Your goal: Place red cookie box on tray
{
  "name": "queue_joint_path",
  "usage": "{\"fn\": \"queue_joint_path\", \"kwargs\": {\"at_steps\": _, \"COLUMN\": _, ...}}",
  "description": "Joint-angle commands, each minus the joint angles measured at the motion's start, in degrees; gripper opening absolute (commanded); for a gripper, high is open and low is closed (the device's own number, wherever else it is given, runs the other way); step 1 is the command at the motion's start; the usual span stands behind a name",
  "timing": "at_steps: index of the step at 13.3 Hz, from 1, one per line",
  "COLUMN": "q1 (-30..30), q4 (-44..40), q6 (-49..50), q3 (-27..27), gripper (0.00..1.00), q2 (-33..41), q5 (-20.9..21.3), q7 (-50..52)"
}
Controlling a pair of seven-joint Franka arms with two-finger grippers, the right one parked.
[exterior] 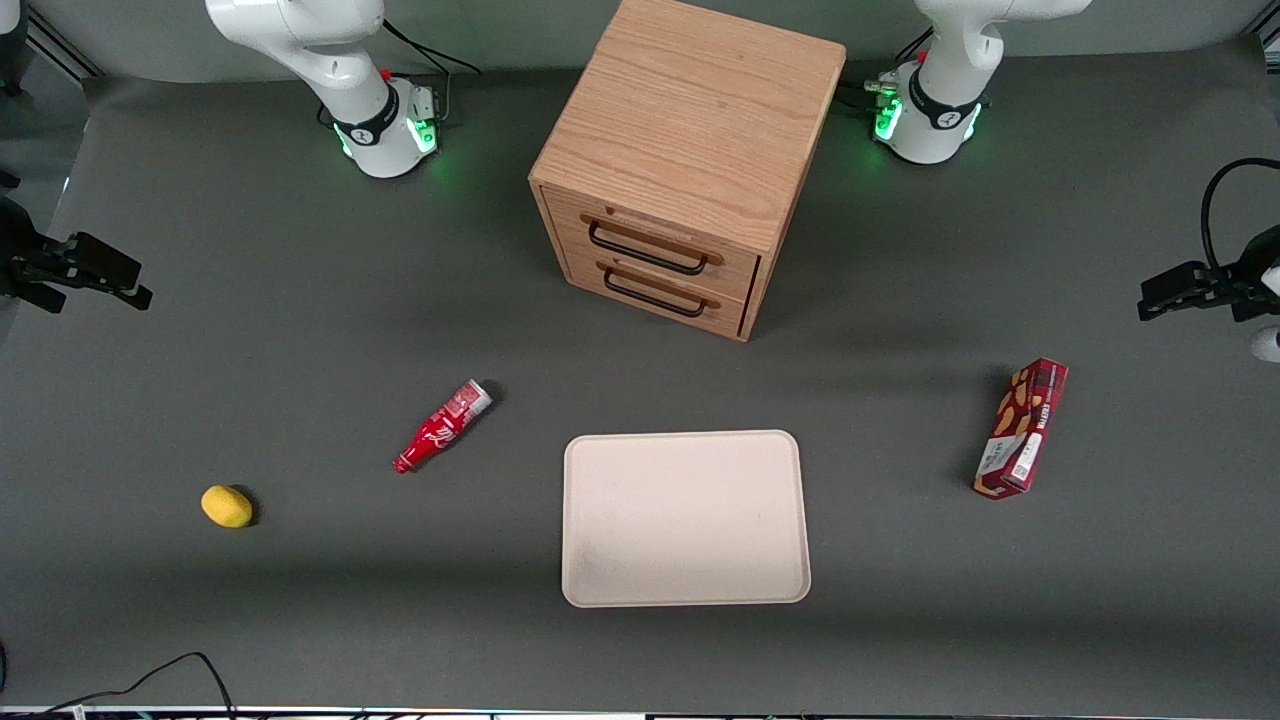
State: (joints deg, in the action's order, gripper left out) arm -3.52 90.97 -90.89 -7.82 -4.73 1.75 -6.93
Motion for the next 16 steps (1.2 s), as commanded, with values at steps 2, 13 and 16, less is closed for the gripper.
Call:
{"fn": "queue_joint_path", "kwargs": {"at_steps": 2, "q1": -1.49, "q4": -3.60, "q6": 2.92, "q3": -0.96, "gripper": 1.00, "q2": -1.59, "q5": 0.97, "q7": 1.03}}
{"fn": "queue_joint_path", "kwargs": {"at_steps": 13, "q1": -2.28, "q4": 8.77, "q6": -11.20, "q3": -0.70, "gripper": 1.00, "q2": -2.82, "q5": 0.27, "q7": -6.35}}
{"fn": "queue_joint_path", "kwargs": {"at_steps": 16, "q1": -2.19, "q4": 15.97, "q6": -23.41, "q3": -0.70, "gripper": 1.00, "q2": -4.31, "q5": 0.18, "q7": -9.23}}
